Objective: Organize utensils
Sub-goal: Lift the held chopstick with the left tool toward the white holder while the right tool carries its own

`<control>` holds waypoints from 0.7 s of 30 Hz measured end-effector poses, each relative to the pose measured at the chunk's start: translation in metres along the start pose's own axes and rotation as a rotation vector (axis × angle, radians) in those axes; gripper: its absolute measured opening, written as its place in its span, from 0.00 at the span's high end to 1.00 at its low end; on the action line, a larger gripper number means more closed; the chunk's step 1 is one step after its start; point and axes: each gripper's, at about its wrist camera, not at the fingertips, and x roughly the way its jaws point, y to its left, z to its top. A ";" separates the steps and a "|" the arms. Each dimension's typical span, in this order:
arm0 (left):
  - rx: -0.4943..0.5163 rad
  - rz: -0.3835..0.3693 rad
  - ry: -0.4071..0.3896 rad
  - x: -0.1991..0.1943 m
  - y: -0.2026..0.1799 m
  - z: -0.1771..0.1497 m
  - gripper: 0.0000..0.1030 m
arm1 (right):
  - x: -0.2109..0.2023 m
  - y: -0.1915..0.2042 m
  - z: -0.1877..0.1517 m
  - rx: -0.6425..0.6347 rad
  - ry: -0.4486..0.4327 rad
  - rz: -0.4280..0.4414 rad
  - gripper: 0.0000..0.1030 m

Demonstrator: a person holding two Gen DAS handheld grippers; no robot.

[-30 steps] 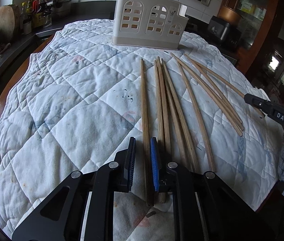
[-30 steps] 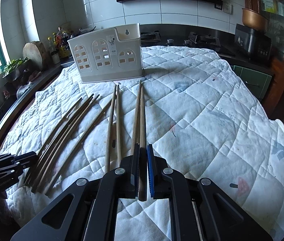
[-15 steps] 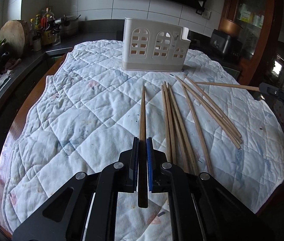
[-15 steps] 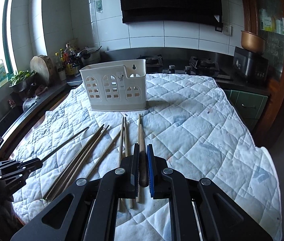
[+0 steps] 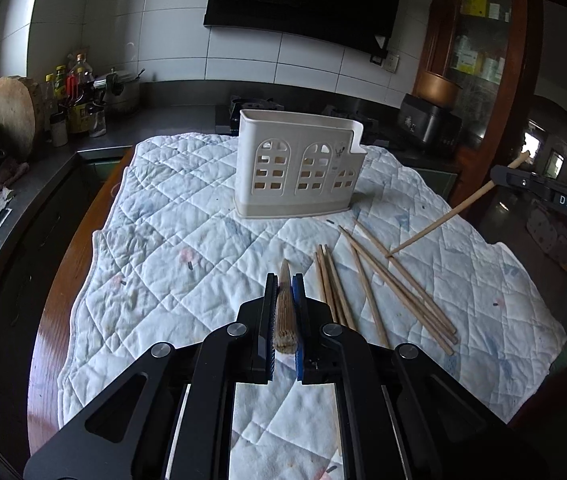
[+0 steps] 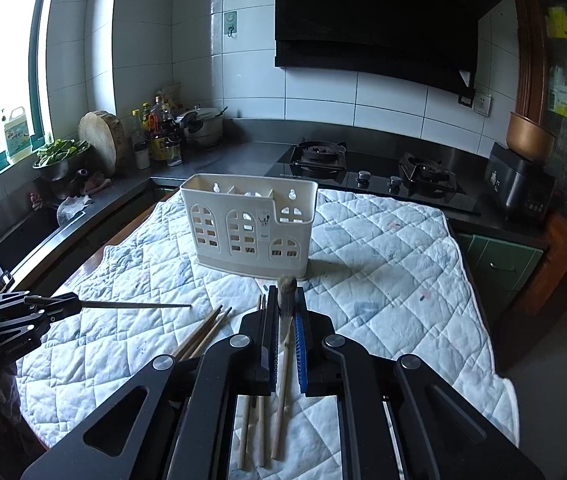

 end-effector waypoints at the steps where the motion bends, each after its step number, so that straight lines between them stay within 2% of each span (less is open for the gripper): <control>1: 0.006 -0.007 -0.002 0.000 0.000 0.007 0.95 | 0.001 -0.001 0.009 -0.007 0.000 0.001 0.93; 6: 0.048 -0.035 -0.013 0.002 -0.002 0.040 0.95 | 0.003 -0.005 0.059 -0.030 -0.014 -0.001 0.93; 13: 0.098 -0.055 -0.033 0.004 -0.007 0.083 0.95 | 0.008 -0.004 0.125 -0.041 -0.085 -0.016 0.93; 21: 0.133 -0.043 -0.158 -0.016 -0.013 0.153 0.95 | 0.035 0.000 0.169 -0.038 -0.128 -0.033 0.93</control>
